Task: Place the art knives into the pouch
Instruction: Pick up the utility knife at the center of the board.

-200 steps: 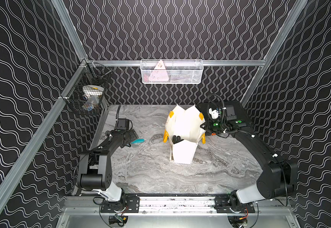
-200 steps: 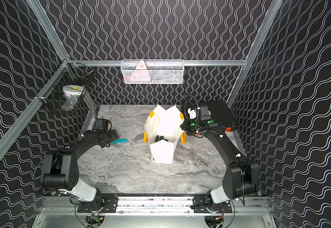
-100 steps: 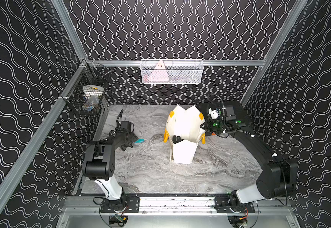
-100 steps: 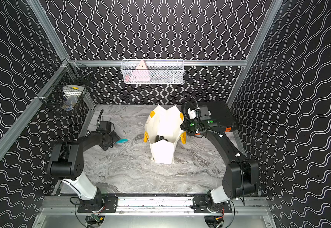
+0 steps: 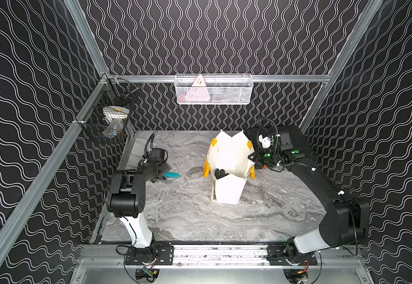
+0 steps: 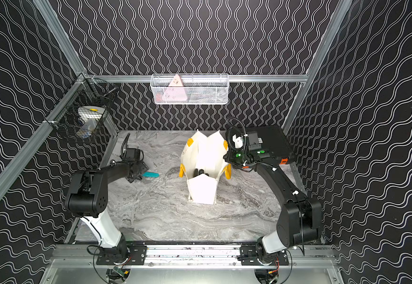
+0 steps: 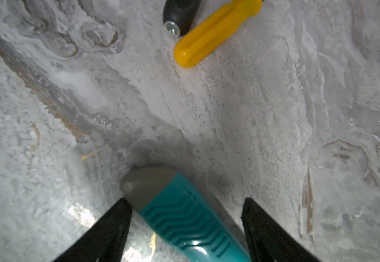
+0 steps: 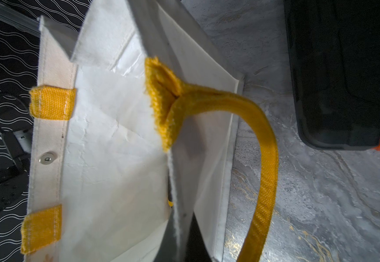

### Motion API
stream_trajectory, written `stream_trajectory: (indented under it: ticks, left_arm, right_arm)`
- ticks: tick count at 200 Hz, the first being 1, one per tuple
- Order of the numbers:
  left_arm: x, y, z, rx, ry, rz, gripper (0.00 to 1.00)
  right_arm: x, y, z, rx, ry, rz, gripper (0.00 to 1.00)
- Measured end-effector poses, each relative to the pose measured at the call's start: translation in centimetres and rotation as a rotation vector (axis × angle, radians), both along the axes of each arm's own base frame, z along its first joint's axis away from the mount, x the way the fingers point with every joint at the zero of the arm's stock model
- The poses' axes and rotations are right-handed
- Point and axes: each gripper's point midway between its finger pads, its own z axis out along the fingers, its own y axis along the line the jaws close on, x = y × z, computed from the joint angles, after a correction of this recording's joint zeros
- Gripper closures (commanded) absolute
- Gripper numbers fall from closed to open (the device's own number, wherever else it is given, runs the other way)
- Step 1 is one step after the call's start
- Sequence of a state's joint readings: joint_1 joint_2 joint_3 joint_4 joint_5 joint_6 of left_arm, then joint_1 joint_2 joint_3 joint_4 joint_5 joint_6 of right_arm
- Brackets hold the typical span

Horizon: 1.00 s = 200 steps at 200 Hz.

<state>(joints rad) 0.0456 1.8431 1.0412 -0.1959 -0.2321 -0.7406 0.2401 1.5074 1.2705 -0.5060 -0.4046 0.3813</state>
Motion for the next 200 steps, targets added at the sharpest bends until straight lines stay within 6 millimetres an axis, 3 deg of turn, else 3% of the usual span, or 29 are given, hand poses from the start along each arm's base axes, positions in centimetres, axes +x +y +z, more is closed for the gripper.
stream_trajectory:
  ticks: [29,60,81,139,177,200]
  left_arm:
    - [0.9,-0.6,-0.3,0.085,0.059,-0.062,0.20]
    - [1.9,-3.0,-0.5,0.132,0.078,-0.132,0.21]
    - [2.2,-3.5,-0.6,0.138,0.074,-0.148,0.22]
    - [1.4,-4.4,-0.8,0.157,0.051,-0.211,0.33]
    - [0.9,-5.0,-0.8,0.162,0.053,-0.231,0.45]
    - [1.0,-5.3,-0.8,0.163,0.055,-0.239,0.67]
  right_arm:
    - [0.2,0.1,-0.2,0.000,0.001,0.000,1.00]
    - [0.3,0.1,-0.2,0.001,0.000,0.000,1.00]
    - [0.3,0.1,-0.2,0.001,0.000,0.000,1.00]
    - [0.3,0.1,-0.3,0.000,-0.001,0.000,1.00]
    - [0.3,0.1,-0.2,0.000,-0.002,0.000,1.00]
    - [0.3,0.1,-0.2,0.000,-0.002,-0.001,1.00]
